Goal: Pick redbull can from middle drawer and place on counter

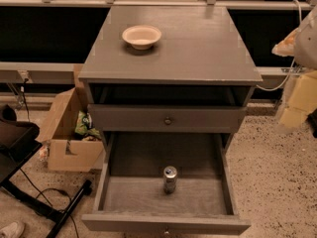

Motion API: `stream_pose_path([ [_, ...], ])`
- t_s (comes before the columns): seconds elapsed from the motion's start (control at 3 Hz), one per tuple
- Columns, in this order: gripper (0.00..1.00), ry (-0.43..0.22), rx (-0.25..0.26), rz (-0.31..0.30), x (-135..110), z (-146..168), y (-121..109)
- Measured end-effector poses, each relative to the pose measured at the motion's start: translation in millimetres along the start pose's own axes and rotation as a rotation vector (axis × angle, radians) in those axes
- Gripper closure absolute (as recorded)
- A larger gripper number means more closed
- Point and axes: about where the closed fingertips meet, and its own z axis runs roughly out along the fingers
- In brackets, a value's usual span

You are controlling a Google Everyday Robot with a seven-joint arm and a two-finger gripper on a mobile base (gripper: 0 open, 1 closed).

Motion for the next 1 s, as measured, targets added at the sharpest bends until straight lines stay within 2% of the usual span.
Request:
stream_pose_path([
  [0.33,0.0,0.0,0.0,0.0,0.0,0.0,0.0],
  [0.67,0.0,-0.045,-0.023,0.032,3.1,15.2,0.3],
  [1.0,0.0,-0.185,-0.094,0.097,15.7,72.8,12.8],
])
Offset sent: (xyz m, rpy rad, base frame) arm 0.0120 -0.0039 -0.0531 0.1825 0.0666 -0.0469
